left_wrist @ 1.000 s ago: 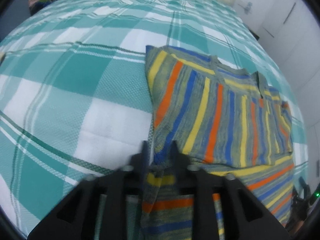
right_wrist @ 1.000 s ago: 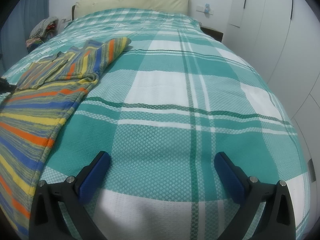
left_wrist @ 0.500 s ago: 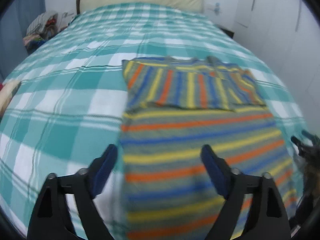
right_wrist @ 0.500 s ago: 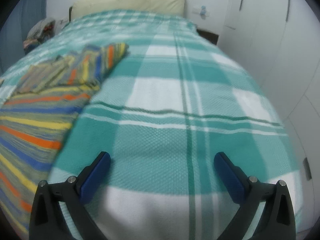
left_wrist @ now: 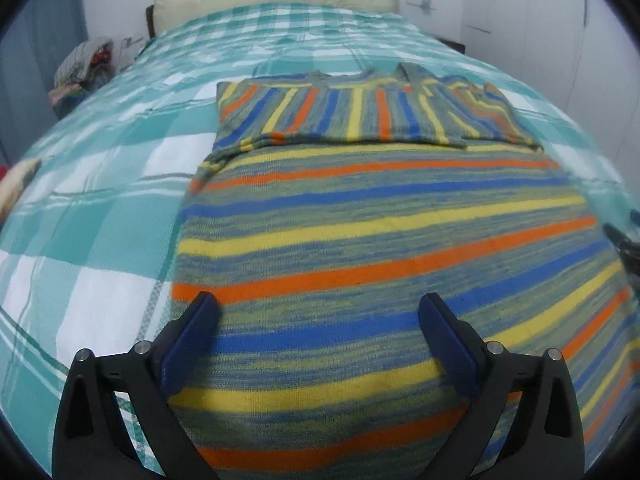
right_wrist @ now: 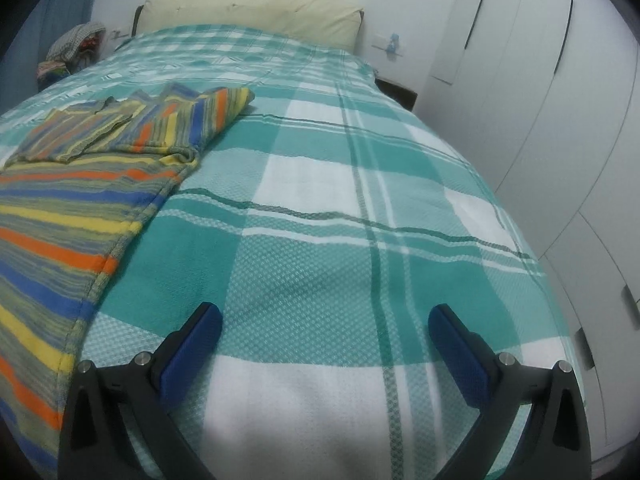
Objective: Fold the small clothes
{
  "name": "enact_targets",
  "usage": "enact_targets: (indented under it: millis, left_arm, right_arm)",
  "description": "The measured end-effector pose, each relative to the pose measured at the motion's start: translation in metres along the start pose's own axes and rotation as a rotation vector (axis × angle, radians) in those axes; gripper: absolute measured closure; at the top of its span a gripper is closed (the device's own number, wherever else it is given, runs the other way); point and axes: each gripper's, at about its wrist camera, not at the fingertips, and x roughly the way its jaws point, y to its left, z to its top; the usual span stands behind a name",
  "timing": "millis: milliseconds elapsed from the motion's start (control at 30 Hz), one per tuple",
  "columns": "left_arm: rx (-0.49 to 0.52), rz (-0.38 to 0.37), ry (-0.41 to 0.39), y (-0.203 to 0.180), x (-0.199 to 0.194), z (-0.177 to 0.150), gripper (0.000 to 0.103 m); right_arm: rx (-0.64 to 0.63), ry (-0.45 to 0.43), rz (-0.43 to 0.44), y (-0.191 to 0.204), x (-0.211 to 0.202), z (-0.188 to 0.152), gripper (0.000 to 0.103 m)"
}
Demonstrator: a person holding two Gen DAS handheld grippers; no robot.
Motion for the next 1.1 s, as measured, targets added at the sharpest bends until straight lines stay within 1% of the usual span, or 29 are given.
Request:
enact_targets:
  millis: [233,1100]
  left_arm:
    - [0.011,0.017,0.008,-0.0045,0.0038,-0.0045,0.001]
    - [0.016,0.019,0.007,-0.0053,0.0050,-0.0059,0.000]
  right_arm:
    - [0.036,0.033,0.044,-0.0060,0.0081,0.0002,0.001]
    - [0.050,0.048,0.063,-0.0064,0.0098,0.0000,0.000]
